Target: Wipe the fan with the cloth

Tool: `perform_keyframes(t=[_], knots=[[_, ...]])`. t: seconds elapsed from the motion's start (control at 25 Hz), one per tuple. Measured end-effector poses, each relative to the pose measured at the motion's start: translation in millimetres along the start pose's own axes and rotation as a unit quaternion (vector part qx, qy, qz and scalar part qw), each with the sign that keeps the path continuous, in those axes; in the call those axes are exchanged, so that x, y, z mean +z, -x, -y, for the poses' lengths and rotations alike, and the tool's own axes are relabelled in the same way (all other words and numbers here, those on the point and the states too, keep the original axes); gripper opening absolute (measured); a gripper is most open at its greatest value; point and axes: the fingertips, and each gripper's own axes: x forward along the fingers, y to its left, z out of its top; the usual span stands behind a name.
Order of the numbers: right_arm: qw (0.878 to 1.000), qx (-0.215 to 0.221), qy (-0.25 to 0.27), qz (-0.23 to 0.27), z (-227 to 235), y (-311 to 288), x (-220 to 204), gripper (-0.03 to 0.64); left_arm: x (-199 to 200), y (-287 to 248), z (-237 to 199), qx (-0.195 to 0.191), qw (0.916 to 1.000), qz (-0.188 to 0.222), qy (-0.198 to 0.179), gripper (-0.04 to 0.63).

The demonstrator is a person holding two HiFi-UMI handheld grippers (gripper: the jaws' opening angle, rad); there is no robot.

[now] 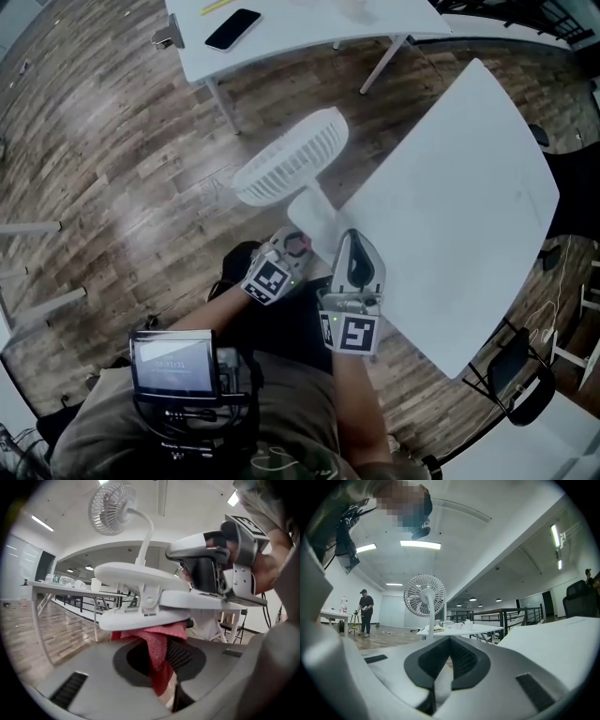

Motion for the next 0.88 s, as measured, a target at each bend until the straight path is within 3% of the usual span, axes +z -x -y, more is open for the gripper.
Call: perform_keyframes(t=[0.32,0.48,0.68,0.76,0.88], knots=[[1.000,0.009,-0.001,-0.014,-4,0,5,0.000,1,19,-24,0.036,0.9992,-0.009,0.013,0.078],[1.000,0.009,0.000,-0.023,-2,6,3,0.000,-6,39,-48,0.065,0.9977,-0.022,-0.004,0.078],[1.000,0.000,0.002,-0.025,0,8,3,0.000,-23,51,-68,0.118,0.9916,-0.024,0.049,0.080],[1.000,0.000,-0.006,-0.024,-4,5,1,0.000,-27,45,-53,0.101,0.9942,-0.034,0.016,0.077],[1.000,-0.002,-0.005,-0.021,-11,3,2,0.000,-25,26,-6,0.028,0.9986,-0.037,-0.027,0.077]])
